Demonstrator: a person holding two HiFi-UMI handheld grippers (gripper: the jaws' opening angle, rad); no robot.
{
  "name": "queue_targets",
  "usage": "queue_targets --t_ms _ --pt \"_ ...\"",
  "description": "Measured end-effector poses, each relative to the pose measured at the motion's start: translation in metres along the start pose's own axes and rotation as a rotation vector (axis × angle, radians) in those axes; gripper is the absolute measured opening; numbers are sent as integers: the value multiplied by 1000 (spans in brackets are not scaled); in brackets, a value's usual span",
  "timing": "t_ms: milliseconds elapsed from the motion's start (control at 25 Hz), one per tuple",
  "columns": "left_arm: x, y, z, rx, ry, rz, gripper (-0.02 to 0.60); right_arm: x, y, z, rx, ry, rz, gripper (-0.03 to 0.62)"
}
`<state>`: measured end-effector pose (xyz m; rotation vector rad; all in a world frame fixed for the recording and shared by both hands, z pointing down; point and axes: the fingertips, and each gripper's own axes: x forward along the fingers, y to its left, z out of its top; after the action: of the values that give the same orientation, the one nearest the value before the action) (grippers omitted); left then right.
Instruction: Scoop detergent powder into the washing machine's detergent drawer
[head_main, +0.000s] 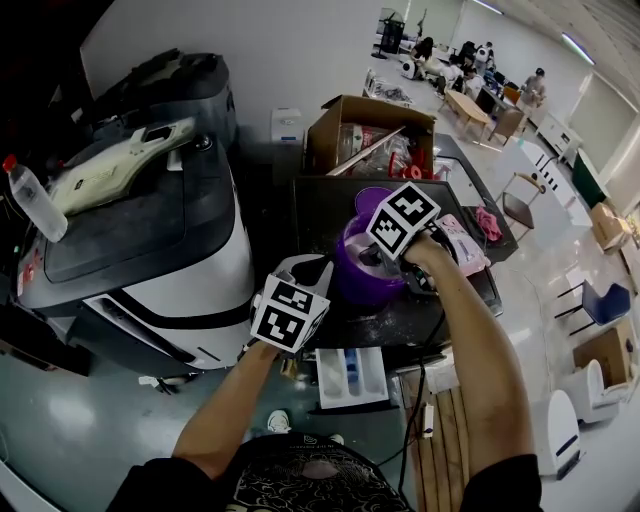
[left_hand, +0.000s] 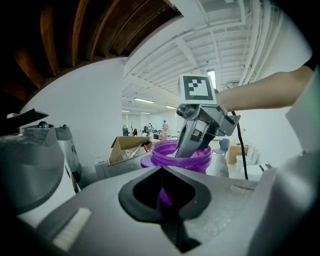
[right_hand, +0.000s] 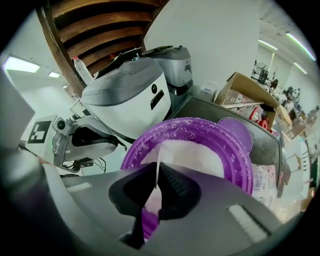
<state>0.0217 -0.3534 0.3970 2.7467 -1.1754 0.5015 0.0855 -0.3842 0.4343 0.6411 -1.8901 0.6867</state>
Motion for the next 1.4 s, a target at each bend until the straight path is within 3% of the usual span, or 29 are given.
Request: queue_targets --t_ms 680,1400 --pt "-5 -15 1 -5 -6 0 3 -30 -1 2 180 -179 104 35" --pt "0 -23 7 -22 -26 19 3 -62 -4 -4 408 -509 296 35"
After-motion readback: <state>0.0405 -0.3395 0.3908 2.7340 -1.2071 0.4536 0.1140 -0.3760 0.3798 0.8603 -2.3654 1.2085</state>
